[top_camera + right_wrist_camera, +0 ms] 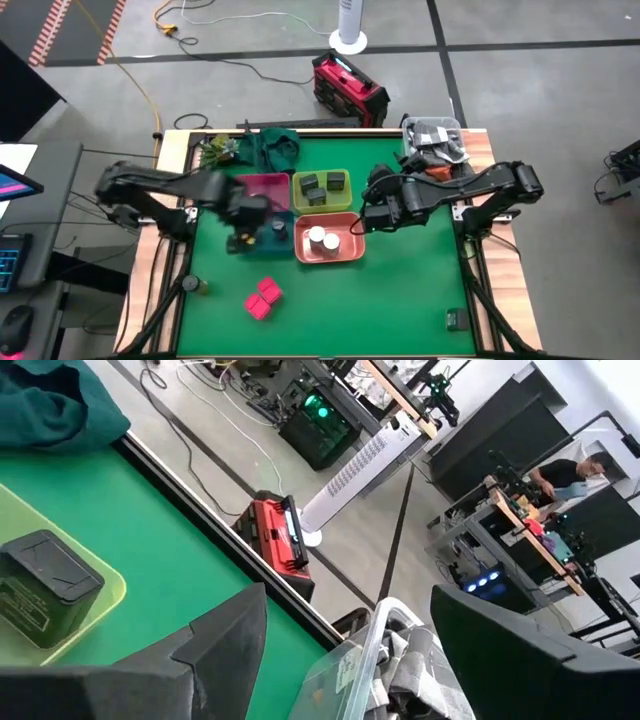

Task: Sort spices by type
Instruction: Put the black seasoning bottle into the blue bin

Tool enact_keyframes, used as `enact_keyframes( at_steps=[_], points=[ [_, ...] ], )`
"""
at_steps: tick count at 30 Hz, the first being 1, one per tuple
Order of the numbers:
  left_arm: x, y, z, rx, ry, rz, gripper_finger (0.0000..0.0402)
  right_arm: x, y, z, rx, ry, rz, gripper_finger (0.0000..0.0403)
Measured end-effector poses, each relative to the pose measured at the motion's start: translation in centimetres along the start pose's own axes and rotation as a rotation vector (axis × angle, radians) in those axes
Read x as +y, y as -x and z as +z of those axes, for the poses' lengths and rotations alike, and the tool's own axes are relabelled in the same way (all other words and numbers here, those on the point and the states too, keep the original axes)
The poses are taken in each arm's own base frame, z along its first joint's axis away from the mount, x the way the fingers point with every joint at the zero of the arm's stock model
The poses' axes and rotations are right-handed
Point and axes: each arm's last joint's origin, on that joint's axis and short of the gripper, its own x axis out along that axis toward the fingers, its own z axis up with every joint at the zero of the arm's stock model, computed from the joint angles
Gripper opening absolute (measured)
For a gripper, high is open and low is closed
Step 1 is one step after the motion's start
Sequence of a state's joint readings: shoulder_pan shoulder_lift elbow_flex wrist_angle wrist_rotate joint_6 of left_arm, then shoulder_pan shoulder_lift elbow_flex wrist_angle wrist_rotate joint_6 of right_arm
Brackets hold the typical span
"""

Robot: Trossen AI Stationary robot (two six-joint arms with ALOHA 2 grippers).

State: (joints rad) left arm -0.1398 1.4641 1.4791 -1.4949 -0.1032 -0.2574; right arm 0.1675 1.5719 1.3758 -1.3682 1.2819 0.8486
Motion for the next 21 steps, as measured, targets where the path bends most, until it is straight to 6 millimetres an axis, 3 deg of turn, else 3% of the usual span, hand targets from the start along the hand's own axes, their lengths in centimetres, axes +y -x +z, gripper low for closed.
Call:
enact_keyframes(
  at_steps=[5, 9, 13, 21],
  points=[
    [-2.7, 1.8, -5.1, -0.052, 0.189, -0.077, 0.0316, 0.1, 0.1, 0.0, -0.004, -0.007, 0.004, 0.0317],
    [-5.8, 1.7, -8.2, -0.017, 0.307, -0.149, 0.0316, 0.1, 0.1, 0.1, -0.006, -0.014, 0.007, 0.0317],
    [-9.0, 0.9, -10.9, 0.046, 0.293, -0.130, 0.0316, 0.2, 0.1, 0.2, -0.008, -0.021, 0.008, 0.0317],
    [-12.1, -0.4, -14.4, 0.037, 0.179, 0.019, 0.0316, 0.3, 0.1, 0.3, -0.013, -0.033, 0.014, 0.0317]
  ],
)
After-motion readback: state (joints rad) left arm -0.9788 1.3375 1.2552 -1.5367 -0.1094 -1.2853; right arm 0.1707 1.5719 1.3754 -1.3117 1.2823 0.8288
